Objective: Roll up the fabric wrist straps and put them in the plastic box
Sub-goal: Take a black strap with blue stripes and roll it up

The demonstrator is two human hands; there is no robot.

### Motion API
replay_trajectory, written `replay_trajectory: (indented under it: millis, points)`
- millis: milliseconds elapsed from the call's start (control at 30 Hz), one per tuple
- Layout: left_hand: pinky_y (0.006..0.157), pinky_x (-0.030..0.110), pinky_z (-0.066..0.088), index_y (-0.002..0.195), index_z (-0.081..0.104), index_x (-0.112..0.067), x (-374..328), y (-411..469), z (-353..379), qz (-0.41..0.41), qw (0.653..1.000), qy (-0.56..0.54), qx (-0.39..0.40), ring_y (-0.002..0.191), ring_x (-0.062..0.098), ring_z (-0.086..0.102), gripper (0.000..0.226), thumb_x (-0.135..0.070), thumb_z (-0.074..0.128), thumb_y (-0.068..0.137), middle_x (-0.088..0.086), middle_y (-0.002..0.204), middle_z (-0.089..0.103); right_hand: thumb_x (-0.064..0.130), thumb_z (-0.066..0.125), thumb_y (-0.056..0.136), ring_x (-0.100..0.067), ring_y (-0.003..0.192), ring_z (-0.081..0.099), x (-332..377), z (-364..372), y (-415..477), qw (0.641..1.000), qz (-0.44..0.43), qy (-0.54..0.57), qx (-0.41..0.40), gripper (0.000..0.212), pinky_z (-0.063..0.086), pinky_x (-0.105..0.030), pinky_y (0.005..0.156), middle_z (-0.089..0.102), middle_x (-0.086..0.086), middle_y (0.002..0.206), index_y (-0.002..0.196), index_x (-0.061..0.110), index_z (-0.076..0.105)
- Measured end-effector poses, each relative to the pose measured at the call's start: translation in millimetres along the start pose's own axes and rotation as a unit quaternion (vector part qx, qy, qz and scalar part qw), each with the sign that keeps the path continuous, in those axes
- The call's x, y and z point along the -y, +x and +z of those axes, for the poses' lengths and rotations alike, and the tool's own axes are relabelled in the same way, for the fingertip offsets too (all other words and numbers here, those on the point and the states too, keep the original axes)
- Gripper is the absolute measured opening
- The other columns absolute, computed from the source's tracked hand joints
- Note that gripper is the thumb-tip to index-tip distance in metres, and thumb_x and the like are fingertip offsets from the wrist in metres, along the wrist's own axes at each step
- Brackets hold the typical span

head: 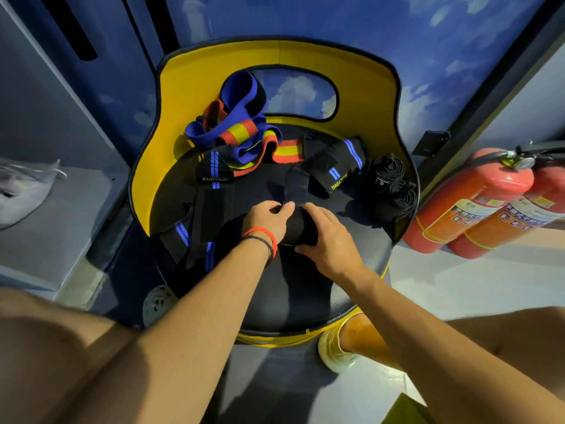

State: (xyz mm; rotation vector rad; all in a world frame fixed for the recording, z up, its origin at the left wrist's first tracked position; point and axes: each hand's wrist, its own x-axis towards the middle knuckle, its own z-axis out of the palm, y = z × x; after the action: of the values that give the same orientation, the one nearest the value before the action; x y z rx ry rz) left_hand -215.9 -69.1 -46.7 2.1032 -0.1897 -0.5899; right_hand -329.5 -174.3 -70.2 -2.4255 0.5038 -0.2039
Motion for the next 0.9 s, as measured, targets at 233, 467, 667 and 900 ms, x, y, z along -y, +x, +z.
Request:
replay_trajectory:
  millis: [233,467,667,900]
  points:
    - [0.088,0.038,0.059,0.106,0.065,-0.032,18.4,-42.2,-25.0,-0.045,0.985,-0.053,0.156,0.097,0.014,0.068,0.031,-0.036,0.082,0.08,-0.007,0.103,0.07,0.034,0.092,0.067,-0.025,0.122,0.056,-2.9,-20.2,-12.4,0.996,-0.016,-0.037,0.085,0.096,0.047,-0.037,0.101,0.061,-0.003,0.134,0.15,0.027,0.045]
    - [0.088,0.041,0.06,0.109,0.07,-0.016,40.7,-68.8,-36.5,-0.045,0.973,0.022,0.225,0.096,0.021,0.073,0.048,-0.022,0.093,0.067,0.002,0.101,0.076,0.04,0.093,0.061,-0.018,0.106,0.063,7.9,-39.1,-34.3,0.981,-0.037,-0.048,0.186,0.082,0.052,-0.035,0.093,0.071,0.006,0.117,0.135,0.034,0.058]
    - [0.084,0.033,0.061,0.108,0.071,-0.014,44.8,-67.1,-35.3,-0.078,0.972,0.004,0.221,0.097,0.019,0.07,0.04,-0.036,0.085,0.078,0.005,0.104,0.074,0.037,0.096,0.062,-0.004,0.095,0.063,12.3,-53.8,-17.2,0.961,0.009,-0.003,0.277,0.075,0.044,-0.006,0.081,0.07,0.021,0.1,0.131,0.037,0.063]
    - [0.088,0.037,0.057,0.119,0.063,-0.026,35.3,-56.4,-31.7,-0.164,0.963,-0.08,0.2,0.106,0.021,0.066,0.045,-0.04,0.081,0.081,-0.001,0.12,0.068,0.043,0.093,0.065,-0.019,0.113,0.054,1.0,-45.2,-4.8,0.966,0.038,0.042,0.25,0.086,0.046,-0.033,0.104,0.046,-0.001,0.121,0.141,0.029,0.057]
